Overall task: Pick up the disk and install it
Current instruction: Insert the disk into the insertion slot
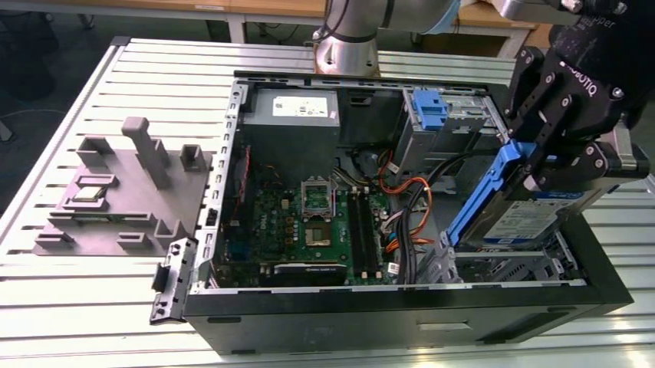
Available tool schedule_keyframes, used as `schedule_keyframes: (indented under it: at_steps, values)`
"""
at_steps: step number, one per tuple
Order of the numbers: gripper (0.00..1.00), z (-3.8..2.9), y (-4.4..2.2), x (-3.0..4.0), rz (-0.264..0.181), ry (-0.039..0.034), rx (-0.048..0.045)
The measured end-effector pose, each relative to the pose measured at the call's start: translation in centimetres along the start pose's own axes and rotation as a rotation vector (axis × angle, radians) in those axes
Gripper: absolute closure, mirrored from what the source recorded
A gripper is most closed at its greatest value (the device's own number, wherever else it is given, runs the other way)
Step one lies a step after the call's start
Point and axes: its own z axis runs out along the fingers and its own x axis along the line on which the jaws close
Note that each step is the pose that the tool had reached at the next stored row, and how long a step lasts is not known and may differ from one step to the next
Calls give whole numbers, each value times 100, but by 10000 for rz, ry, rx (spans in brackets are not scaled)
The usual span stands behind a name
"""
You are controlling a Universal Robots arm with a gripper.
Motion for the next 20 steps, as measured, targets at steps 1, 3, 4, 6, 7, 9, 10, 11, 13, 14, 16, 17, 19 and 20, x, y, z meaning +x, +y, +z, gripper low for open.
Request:
schedule_keyframes:
  at_steps: [1,3,4,6,7,9,10,11,13,14,16,17,19,20]
  values:
    - [63,7,0,0,2,0,0]
    - [63,9,0,0,4,1,0]
    - [63,9,0,0,4,2,0]
    - [63,10,0,0,4,1,0]
    - [63,10,0,0,4,1,0]
    - [63,10,0,0,4,2,0]
    - [63,10,0,0,4,1,0]
    - [63,10,0,0,4,2,0]
    - [63,10,0,0,4,2,0]
    - [63,10,0,0,4,1,1]
    - [62,12,0,-1,4,4,2]
    - [62,19,0,-1,4,3,5]
    - [56,47,0,-1,3,3,12]
    - [56,65,0,-1,3,4,15]
